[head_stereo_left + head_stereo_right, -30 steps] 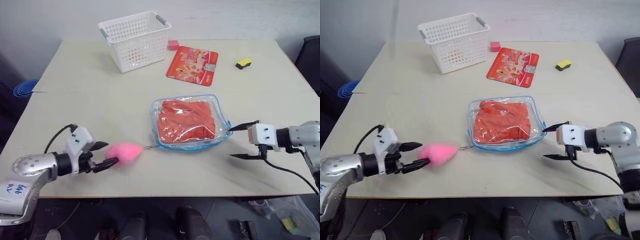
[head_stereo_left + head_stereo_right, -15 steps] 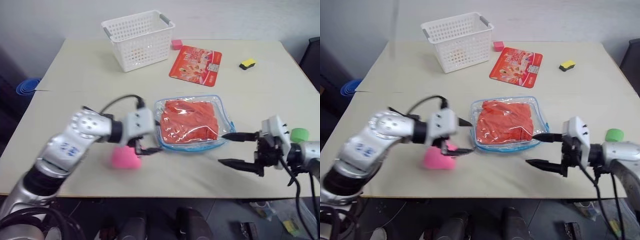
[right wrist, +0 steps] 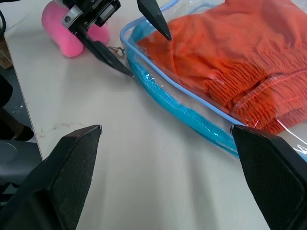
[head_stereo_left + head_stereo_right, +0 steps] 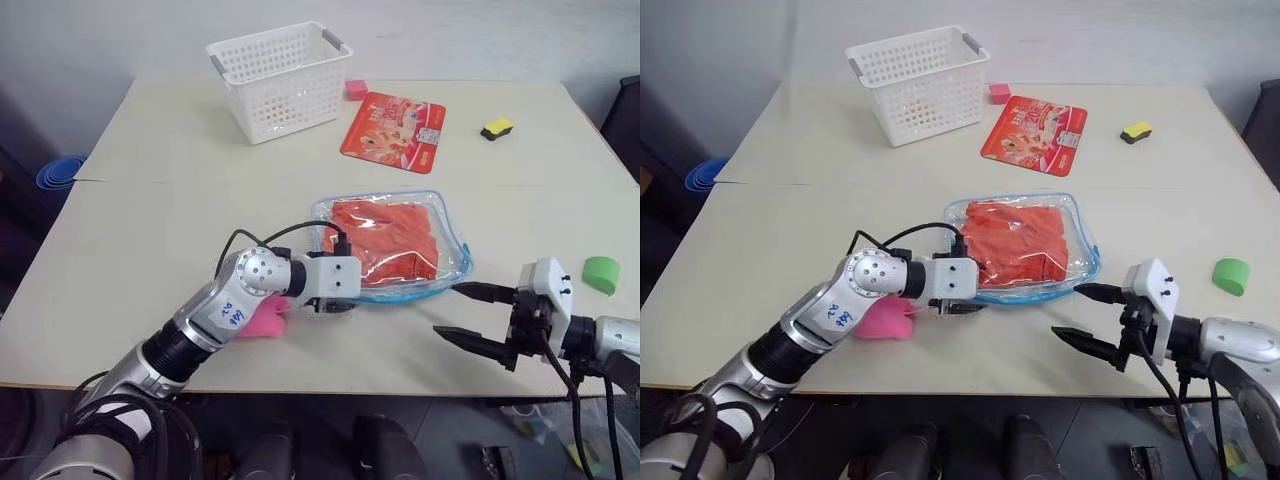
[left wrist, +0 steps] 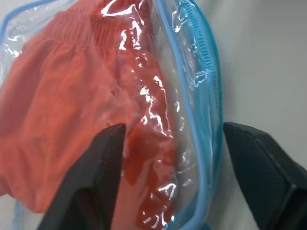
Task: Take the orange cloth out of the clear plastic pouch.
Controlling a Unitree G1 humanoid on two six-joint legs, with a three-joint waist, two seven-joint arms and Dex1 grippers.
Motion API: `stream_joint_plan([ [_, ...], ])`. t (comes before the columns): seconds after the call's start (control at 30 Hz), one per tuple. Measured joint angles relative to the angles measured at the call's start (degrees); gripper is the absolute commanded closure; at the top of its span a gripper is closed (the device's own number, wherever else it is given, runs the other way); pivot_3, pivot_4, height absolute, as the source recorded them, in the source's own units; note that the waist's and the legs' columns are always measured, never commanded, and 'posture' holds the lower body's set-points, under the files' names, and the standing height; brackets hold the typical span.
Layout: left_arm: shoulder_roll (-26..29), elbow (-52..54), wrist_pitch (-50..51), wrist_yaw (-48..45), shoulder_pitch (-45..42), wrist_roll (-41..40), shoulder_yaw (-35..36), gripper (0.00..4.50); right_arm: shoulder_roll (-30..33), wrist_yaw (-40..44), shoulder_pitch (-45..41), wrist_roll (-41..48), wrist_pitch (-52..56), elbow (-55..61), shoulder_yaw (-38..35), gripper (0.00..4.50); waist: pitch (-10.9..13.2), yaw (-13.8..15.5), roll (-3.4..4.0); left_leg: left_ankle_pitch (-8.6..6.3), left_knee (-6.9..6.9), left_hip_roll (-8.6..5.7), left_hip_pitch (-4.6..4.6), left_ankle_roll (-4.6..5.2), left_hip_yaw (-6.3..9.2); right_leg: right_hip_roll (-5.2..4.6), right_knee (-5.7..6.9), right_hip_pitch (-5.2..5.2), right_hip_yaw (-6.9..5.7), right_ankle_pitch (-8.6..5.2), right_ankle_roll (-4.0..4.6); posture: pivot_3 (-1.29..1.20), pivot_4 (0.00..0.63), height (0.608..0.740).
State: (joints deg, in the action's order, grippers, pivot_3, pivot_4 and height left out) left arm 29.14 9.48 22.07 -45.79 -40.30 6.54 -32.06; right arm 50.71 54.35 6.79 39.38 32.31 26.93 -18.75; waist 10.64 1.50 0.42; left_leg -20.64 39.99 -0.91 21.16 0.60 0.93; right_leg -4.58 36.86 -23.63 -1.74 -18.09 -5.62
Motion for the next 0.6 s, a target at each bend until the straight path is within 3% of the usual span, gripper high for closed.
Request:
stream_joint_plan([
  [0.27,-1.66,-0.02,-0.40,-0.40,1.57,0.14,2.30,4.49,-0.20,0.22,1.05,-2.94,-3.09,-0.18,0.04,0.00,0.00,-0.01,0.00,0.00,0.01,0.00,-0.01,0.00,0.01,0.00,0.00,0.00,0.00,0.00,0.00,0.00,0.150,0.740],
  [0.33,-2.31,0.00,0.65,-0.46,2.56,-0.84,3.78,4.49,-0.20,0.36,1.20,-4.60,-4.37,-0.29,0.33,0.00,0.00,0.00,0.00,0.00,0.01,0.00,-0.01,0.00,0.01,0.00,0.01,0.00,0.00,0.00,0.00,0.00,0.150,0.740],
  [0.43,-4.11,0.17,2.34,-0.42,3.44,-4.49,8.21,4.50,-0.20,0.21,0.75,-8.32,-7.26,-0.42,2.11,0.58,0.00,-0.05,0.00,0.00,0.04,0.01,0.00,0.00,0.01,0.00,0.01,0.00,0.00,0.00,0.00,0.00,0.150,0.740],
  [0.6,-6.52,2.10,7.21,0.26,3.61,-10.97,16.16,4.50,-2.14,-1.35,-4.36,-16.20,-13.64,-0.44,9.47,2.27,0.00,-0.26,0.01,0.01,0.05,0.02,-0.04,-0.02,0.00,0.01,0.02,0.00,0.00,0.00,0.00,0.00,0.150,0.740],
])
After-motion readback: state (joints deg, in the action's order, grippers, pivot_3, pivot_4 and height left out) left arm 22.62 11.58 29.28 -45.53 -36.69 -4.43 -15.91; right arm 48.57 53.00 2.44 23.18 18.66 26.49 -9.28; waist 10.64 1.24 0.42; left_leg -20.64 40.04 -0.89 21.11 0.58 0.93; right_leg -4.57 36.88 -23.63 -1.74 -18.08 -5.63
